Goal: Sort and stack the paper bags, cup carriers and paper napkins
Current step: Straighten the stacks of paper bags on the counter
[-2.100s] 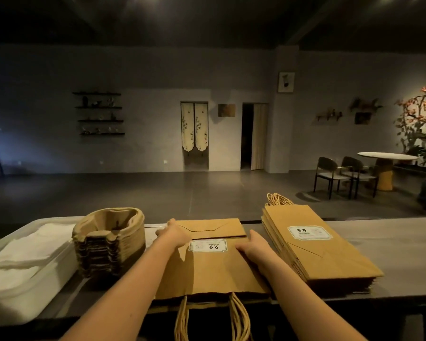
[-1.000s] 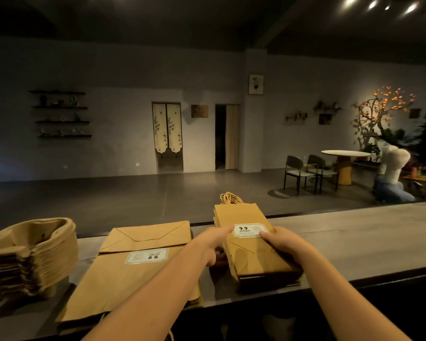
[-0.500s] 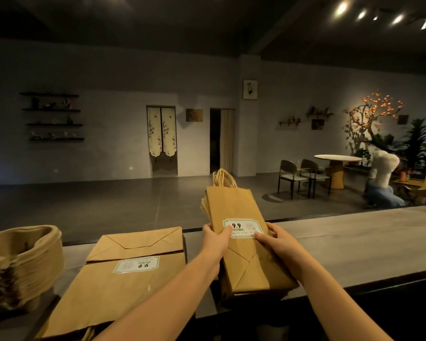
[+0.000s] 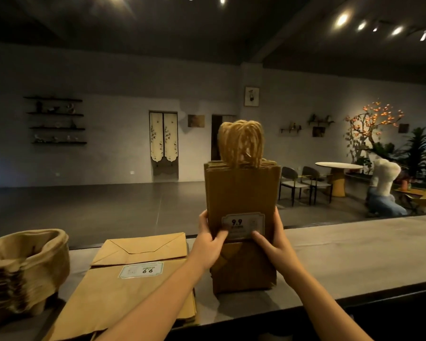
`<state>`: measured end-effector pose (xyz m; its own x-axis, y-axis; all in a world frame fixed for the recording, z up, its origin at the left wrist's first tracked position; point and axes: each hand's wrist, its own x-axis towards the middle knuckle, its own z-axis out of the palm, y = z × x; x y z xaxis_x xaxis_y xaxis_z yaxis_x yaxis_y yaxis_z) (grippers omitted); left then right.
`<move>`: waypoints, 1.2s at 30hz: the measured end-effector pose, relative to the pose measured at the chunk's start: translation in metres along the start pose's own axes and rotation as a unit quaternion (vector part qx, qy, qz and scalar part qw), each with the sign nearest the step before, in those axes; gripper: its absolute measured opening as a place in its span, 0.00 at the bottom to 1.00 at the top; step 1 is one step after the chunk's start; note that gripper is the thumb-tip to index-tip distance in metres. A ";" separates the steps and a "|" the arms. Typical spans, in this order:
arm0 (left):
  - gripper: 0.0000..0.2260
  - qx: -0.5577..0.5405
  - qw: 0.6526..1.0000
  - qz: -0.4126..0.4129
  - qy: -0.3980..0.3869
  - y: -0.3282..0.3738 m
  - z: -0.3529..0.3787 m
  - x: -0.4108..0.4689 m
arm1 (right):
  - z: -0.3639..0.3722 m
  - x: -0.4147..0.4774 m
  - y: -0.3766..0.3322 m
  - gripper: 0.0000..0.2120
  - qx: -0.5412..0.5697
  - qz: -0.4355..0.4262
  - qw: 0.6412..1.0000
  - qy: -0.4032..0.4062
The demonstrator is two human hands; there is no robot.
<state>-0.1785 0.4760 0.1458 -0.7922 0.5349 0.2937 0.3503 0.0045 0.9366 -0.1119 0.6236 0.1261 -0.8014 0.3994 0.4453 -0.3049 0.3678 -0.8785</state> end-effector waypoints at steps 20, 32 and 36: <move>0.12 -0.047 0.998 -0.034 0.002 0.003 0.003 0.001 | 0.001 0.006 0.003 0.06 0.149 0.086 0.982 0.081; 0.24 -0.018 0.985 -0.005 0.174 0.003 0.000 0.004 | 0.018 -0.003 0.001 0.12 0.145 0.040 0.968 0.201; 0.42 0.122 0.956 0.193 0.183 0.023 -0.033 0.010 | 0.014 -0.015 -0.006 0.15 0.101 -0.027 0.978 0.183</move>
<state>-0.1946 0.4533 0.1767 -0.6864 0.2057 0.6975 0.7228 0.0866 0.6857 -0.1055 0.6038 0.1221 -0.5551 0.6715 0.4909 -0.4655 0.2382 -0.8524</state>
